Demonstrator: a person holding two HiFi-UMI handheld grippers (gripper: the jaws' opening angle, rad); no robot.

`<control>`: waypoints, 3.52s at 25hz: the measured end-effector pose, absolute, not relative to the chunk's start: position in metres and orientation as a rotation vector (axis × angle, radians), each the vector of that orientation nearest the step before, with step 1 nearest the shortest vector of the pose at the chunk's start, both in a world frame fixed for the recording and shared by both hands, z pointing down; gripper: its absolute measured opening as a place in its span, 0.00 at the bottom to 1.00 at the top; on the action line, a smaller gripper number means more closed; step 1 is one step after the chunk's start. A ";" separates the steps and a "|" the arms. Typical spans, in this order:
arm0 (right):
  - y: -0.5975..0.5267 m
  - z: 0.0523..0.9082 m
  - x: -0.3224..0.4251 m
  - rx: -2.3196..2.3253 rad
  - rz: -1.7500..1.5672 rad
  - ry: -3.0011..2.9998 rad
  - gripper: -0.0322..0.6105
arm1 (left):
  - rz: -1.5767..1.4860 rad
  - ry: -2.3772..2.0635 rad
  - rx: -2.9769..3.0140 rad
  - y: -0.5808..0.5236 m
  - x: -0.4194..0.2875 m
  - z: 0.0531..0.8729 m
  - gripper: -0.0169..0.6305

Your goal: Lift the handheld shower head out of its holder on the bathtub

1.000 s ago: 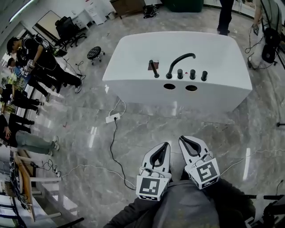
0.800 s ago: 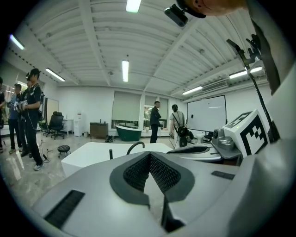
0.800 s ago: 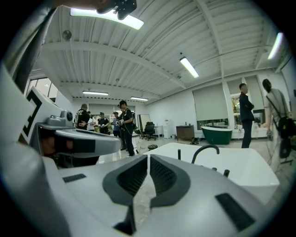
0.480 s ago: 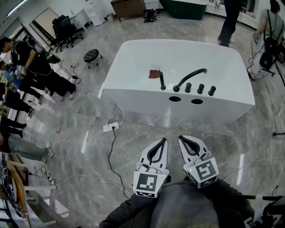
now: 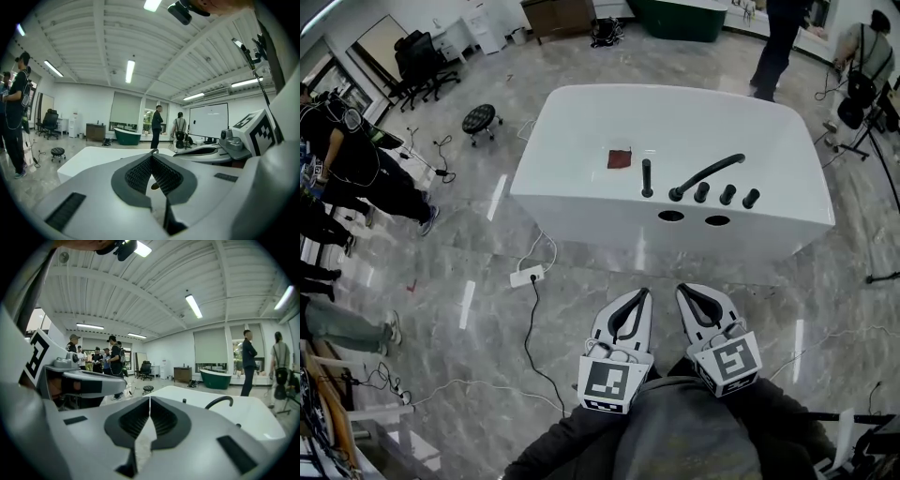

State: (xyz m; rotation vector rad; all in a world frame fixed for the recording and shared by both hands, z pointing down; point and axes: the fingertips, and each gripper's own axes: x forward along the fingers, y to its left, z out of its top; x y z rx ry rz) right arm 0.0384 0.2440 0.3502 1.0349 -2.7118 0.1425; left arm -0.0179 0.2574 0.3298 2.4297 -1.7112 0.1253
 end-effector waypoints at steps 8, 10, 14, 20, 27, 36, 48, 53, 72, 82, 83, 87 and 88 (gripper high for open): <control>0.220 0.354 0.030 1.074 0.172 -2.681 0.06 | 0.146 -1.686 2.406 0.238 -0.033 0.340 0.03; 0.210 0.357 0.026 1.073 0.184 -2.687 0.06 | 0.155 -1.696 2.396 0.229 -0.038 0.342 0.03; 0.189 0.359 0.015 1.058 0.193 -2.712 0.06 | 0.179 -1.721 2.379 0.210 -0.047 0.344 0.03; 0.156 0.361 0.011 1.059 0.205 -2.731 0.06 | 0.215 -1.733 2.364 0.181 -0.050 0.348 0.03; 0.116 0.369 0.017 1.064 0.237 -2.725 0.06 | 0.259 -1.706 2.353 0.142 -0.041 0.355 0.03; 0.060 0.379 0.027 1.072 0.278 -2.727 0.06 | 0.315 -1.697 2.350 0.088 -0.032 0.364 0.03; -0.007 0.377 0.048 1.034 0.289 -2.764 0.06 | 0.350 -1.733 2.324 0.025 -0.011 0.357 0.03; -0.021 0.376 0.044 0.986 0.300 -2.787 0.06 | 0.373 -1.767 2.279 0.019 -0.014 0.357 0.03; -0.046 0.387 -0.004 0.928 0.297 -2.769 0.06 | 0.336 -1.818 2.208 -0.002 -0.067 0.369 0.03; -0.088 0.388 -0.039 1.082 0.223 -2.695 0.06 | 0.277 -1.727 2.251 -0.052 -0.119 0.384 0.03; -0.095 0.387 -0.040 1.107 0.214 -2.685 0.06 | 0.266 -1.719 2.264 -0.060 -0.123 0.385 0.03; -0.115 0.380 -0.051 1.176 0.184 -2.641 0.06 | 0.220 -1.673 2.306 -0.086 -0.139 0.384 0.03; -0.117 0.378 -0.053 1.186 0.178 -2.629 0.06 | 0.210 -1.659 2.321 -0.093 -0.141 0.382 0.03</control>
